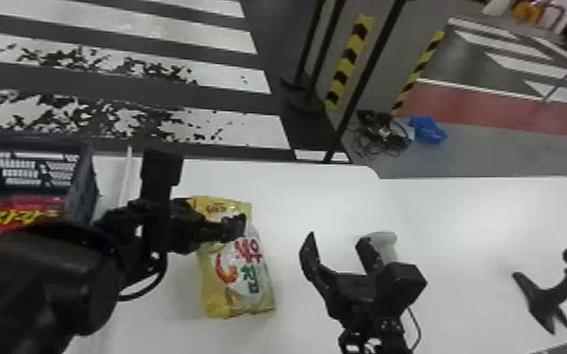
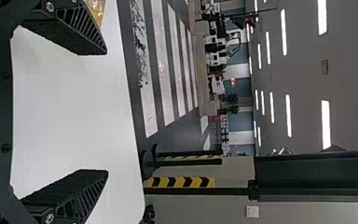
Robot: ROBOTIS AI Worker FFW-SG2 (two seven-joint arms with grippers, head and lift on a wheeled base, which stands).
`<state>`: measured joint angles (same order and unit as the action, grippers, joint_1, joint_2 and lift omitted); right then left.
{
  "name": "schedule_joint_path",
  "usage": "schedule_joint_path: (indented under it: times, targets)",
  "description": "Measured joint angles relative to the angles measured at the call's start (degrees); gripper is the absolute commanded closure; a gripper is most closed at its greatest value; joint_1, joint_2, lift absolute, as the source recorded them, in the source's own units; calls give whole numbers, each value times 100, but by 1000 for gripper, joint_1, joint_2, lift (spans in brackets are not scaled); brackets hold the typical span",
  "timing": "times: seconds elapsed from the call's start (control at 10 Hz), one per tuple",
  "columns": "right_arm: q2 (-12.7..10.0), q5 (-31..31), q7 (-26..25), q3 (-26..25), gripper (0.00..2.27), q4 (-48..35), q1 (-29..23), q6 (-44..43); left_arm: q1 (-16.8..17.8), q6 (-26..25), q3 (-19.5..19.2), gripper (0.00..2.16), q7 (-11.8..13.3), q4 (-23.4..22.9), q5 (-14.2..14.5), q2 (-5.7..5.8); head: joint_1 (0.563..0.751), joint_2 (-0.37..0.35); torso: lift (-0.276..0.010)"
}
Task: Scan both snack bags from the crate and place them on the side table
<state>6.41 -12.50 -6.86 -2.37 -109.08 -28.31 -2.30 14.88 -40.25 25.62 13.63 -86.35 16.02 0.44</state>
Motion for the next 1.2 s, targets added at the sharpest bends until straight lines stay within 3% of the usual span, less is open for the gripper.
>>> schedule_joint_path:
  times: [0.2, 0.3, 0.4, 0.5, 0.6, 0.7, 0.9, 1.1, 1.2]
  targets:
    - [5, -5, 0, 4, 83, 6, 19, 29, 258, -34, 126, 29, 48, 518, -176, -40, 695, -350, -95]
    - [8, -6, 0, 11, 83, 9, 26, 46, 364, -79, 208, 29, 239, 732, -232, -43, 695, -350, -95]
    - [9, -6, 0, 20, 83, 10, 27, 50, 459, -329, 373, 29, 432, 818, -419, -43, 695, -350, -95]
    - [8, -6, 0, 23, 83, 18, 27, 51, 502, -650, 657, 29, 395, 716, -923, -44, 695, -350, -95]
    - [8, -6, 0, 15, 83, 25, 17, 57, 485, -906, 931, 29, 257, 425, -1496, -45, 695, -350, -95]
    - [14, -7, 0, 4, 83, 27, 5, 66, 394, -1025, 1046, 29, 110, 96, -1893, -45, 695, -350, -95]
    - [20, -7, 0, -2, 83, 27, 2, 68, 90, -1119, 1075, 29, -184, -591, -2437, -45, 695, -350, -95]
    - [26, -7, 0, -9, 83, 40, 8, 68, -480, -1274, 790, 29, -613, -1643, -2552, 13, 695, -350, -95]
    - [27, -7, 0, -9, 83, 55, 20, 75, -912, -1265, 411, 36, -781, -2264, -2478, 207, 695, -348, -95]
